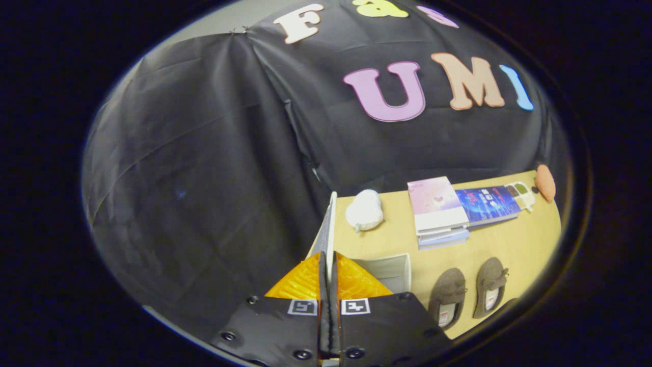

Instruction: Open the storage box then place both shoes into the box .Put the left shoe in first, then the right shoe, with the right side of both shoes facing outward in a uniform manner.

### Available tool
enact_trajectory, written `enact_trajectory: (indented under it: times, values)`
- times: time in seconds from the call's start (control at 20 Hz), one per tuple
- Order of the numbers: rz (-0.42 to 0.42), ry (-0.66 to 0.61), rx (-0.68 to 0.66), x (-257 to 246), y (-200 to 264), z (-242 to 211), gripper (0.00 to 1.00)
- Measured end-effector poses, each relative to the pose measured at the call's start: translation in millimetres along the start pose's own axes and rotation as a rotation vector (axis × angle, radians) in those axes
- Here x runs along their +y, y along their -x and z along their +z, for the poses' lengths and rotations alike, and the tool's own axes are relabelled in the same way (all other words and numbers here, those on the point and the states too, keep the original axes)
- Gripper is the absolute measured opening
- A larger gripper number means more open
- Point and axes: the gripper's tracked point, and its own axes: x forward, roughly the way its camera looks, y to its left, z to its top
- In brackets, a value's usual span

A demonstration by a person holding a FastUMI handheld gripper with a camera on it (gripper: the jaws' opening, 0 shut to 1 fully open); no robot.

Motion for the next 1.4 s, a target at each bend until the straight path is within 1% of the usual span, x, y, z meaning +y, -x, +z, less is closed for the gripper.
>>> enact_trajectory:
  times: [0.25, 0.35, 0.45, 0.6, 0.7, 0.85, 1.0, 1.4]
  values:
    - [0.049, 0.031, 0.012, 56.9, -8.5, 4.3, 0.05]
    - [0.082, 0.046, 0.016, 79.3, -12.4, 1.9, 0.12]
    - [0.139, 0.065, 0.016, 103.3, -18.9, -2.2, 0.19]
    - [0.175, 0.099, 0.015, 123.9, -18.2, -5.9, 0.3]
    - [0.184, 0.1, 0.023, 128.4, -18.2, -9.9, 0.38]
    - [0.167, 0.112, 0.012, 115.8, -18.7, -7.7, 0.38]
    - [0.13, 0.113, -0.01, 91.2, -18.5, -0.8, 0.37]
    - [-0.036, 0.142, -0.121, -18.7, -12.6, 19.3, 0.38]
